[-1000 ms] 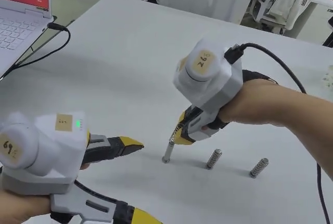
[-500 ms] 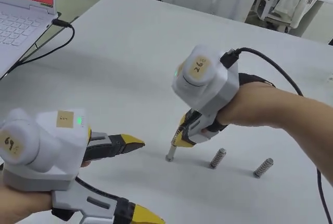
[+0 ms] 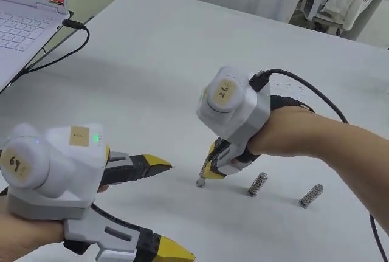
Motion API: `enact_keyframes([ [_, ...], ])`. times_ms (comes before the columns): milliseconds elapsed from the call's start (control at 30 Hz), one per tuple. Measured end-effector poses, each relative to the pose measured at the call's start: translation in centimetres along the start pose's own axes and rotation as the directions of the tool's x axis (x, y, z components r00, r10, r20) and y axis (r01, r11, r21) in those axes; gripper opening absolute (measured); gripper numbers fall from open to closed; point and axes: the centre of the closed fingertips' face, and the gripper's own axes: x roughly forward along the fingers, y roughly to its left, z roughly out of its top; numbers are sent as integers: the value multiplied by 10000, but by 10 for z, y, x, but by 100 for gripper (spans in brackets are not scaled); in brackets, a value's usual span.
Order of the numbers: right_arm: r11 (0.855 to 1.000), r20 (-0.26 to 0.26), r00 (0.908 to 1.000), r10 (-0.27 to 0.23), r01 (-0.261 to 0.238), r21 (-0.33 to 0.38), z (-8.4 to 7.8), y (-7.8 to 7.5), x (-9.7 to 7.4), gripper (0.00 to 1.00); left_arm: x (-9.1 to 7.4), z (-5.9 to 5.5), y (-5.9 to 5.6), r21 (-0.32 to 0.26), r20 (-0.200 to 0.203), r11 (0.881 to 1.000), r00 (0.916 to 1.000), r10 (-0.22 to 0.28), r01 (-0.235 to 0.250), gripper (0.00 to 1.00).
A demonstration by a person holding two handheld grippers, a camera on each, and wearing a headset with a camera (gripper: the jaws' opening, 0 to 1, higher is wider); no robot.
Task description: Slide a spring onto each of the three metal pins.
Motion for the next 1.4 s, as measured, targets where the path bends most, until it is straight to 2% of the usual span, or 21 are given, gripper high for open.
enact_keyframes([
  [900, 9990, -34, 9998, 201, -199, 408, -13, 2, 22, 9, 4, -1, 1, -70, -132, 10000, 9999, -29, 28, 76],
  [1400, 9956, 326, 9993, 208, -236, 908, -21, 4, 16, 15, 5, -2, 1, -46, -190, 10000, 9998, -14, 13, 77],
])
